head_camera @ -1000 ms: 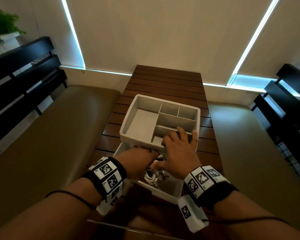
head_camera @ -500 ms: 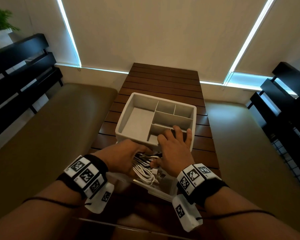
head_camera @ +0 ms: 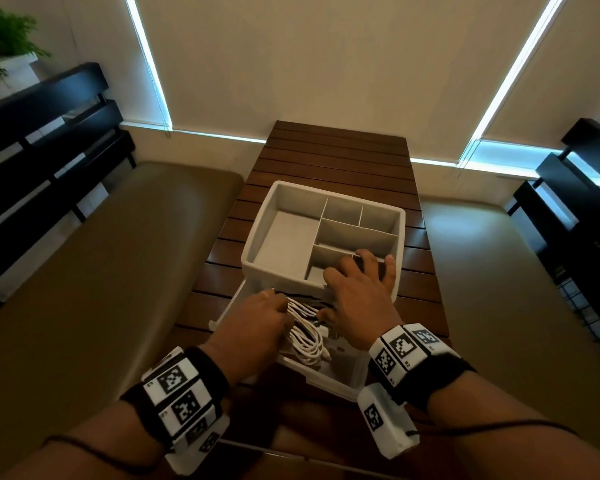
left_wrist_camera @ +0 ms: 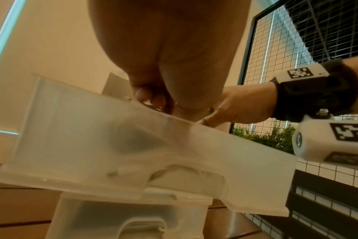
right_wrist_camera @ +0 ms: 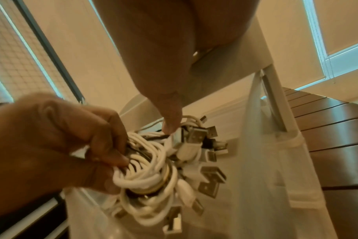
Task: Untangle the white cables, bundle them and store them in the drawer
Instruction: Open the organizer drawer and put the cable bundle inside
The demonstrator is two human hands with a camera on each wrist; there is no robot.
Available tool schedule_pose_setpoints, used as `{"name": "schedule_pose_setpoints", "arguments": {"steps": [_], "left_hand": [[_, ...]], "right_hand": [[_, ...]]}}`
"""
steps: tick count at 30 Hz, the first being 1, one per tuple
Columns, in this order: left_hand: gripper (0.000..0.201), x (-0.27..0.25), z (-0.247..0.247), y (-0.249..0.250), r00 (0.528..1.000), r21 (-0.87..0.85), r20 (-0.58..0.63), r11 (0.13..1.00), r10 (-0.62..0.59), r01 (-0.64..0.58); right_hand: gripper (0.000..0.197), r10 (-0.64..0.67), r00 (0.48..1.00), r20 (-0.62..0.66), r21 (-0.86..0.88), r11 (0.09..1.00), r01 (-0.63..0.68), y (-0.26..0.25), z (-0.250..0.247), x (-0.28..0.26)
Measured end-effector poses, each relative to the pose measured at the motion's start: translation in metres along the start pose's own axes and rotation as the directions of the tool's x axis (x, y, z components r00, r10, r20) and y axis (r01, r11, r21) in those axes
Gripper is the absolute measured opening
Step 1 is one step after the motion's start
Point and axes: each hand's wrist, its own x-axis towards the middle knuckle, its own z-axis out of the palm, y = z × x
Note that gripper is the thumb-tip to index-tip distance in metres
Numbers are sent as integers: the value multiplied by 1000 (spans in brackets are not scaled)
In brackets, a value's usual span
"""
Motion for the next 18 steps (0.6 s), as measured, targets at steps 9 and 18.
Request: {"name": "schedule_pose_setpoints", "arguments": {"steps": [9,18], "left_hand": [[44,-16,-8,-8,955,-45,292,998,51,-40],[55,-6,-3,-4,999,-60,32,998,4,-2]], "right_hand": [[82,-51,987,153,-18,998,55,2,-8,0],[56,-51,989,137,0,999,52,8,-12,3]]}}
